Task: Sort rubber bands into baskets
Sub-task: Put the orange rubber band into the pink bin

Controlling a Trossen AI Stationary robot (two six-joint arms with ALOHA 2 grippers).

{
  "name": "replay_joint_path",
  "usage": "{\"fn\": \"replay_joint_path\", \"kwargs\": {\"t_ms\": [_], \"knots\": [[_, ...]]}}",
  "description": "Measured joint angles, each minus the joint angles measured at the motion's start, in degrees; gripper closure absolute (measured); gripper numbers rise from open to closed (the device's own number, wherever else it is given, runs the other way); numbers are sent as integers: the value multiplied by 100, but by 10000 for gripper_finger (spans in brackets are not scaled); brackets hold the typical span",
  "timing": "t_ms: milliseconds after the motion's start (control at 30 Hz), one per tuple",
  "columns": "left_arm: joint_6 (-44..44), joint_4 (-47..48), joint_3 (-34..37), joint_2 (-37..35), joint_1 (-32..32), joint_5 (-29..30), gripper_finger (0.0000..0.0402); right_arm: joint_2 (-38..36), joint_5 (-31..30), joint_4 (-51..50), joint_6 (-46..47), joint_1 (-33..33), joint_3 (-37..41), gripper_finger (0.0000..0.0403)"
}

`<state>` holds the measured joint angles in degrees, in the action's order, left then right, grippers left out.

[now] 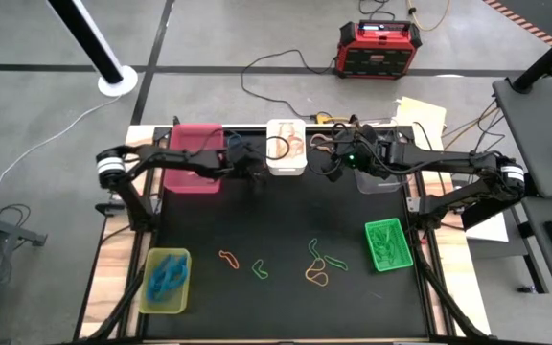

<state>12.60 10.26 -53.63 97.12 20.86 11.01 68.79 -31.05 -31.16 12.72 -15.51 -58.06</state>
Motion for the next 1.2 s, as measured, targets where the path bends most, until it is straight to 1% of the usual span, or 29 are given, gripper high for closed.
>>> {"fn": "replay_joint_path", "kwargs": {"t_ms": [300, 400, 600, 767, 833, 900, 1000, 1033, 1067, 1133, 1200], "knots": [[-133, -386, -13, 467, 162, -6, 236, 0, -2, 15, -75, 0, 4, 245], [-131, -424, -13, 529, 165, -138, 236, 0, -2, 15, -75, 0, 4, 245], [-136, -472, -13, 650, 219, -143, 237, 0, -3, 15, -75, 0, 7, 245], [-262, -562, -28, 845, 297, -174, 249, 0, -2, 15, -75, 0, 7, 245], [-268, -572, -33, 873, 296, -177, 264, 0, -4, 13, -75, 0, 7, 245], [-315, -567, -33, 873, 294, -201, 293, 0, -2, 13, -75, 0, 7, 245], [-369, -547, -33, 873, 294, -252, 365, 0, -3, 12, -75, 0, 7, 245], [-407, -536, -31, 871, 291, -243, 383, 0, -3, 10, -75, 0, 7, 245], [-488, -532, -31, 870, 293, -223, 390, 0, -2, 9, -75, 0, 9, 245], [-556, -447, -30, 817, 295, -174, 392, 0, -2, -3, -75, 0, 9, 245], [-575, -185, -15, 683, 293, -116, 399, 0, -2, -10, -75, 0, 13, 245]]}}
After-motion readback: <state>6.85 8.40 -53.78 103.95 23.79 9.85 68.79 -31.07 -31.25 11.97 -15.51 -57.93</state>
